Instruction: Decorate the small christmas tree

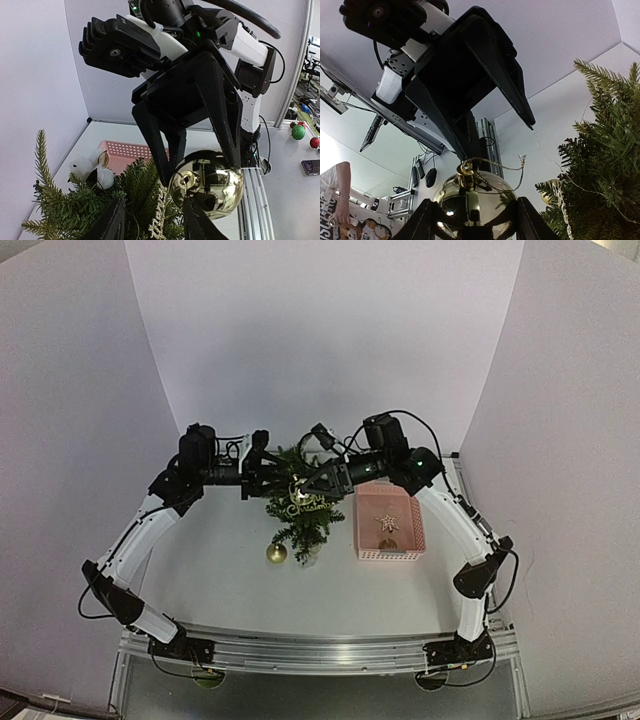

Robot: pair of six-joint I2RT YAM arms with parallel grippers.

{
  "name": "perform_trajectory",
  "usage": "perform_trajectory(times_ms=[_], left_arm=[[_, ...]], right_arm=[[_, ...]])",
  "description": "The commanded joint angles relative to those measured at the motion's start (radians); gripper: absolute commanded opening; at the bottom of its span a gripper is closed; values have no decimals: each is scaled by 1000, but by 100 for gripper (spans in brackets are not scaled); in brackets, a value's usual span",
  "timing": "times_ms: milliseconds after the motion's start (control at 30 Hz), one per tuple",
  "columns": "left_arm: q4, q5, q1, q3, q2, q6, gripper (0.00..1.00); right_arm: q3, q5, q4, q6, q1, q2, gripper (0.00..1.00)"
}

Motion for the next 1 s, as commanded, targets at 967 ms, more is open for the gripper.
perform_trajectory(times_ms=[967], left_arm=[[-88, 110, 16, 16, -50, 238, 29]], right_arm=[[-51, 20, 29, -27, 9, -37, 37]])
